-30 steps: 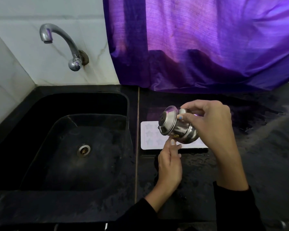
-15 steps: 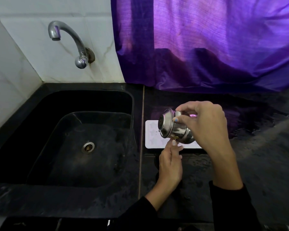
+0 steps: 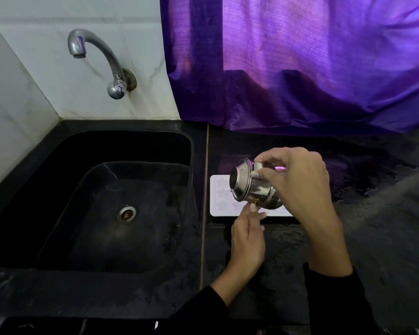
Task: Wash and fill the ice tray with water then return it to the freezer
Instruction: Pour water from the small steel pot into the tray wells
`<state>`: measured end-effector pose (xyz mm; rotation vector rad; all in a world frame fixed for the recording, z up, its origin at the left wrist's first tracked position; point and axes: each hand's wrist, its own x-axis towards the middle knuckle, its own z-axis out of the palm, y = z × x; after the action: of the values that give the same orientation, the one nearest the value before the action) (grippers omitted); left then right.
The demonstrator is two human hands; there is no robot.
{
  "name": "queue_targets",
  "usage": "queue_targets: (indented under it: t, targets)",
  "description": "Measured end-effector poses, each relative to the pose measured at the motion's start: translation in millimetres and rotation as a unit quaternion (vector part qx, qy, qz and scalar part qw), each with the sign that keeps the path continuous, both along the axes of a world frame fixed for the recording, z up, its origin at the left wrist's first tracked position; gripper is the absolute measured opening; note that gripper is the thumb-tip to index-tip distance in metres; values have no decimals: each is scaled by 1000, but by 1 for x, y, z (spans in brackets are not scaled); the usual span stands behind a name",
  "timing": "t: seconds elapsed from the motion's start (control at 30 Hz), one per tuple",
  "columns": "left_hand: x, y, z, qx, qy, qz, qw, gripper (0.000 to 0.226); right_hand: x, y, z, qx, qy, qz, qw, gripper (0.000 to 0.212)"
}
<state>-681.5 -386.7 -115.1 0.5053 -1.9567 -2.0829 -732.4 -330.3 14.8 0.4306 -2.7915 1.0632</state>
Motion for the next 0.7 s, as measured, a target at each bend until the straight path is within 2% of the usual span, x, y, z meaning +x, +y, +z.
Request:
queue_targets:
  t: [0.37,0.53,0.7]
  targets:
    - [-2,0,0,3,-3,15,1000,26,-9,4,-4,-15,-2,5,1000,14]
    - [-9,-7,-1,-15,2,38,999,30,-24,13,-12,-113,-28,24,993,13]
    - [-27,-28,11,12,19,95,995,31,-44,22,-24,-261,-89,49,960,13]
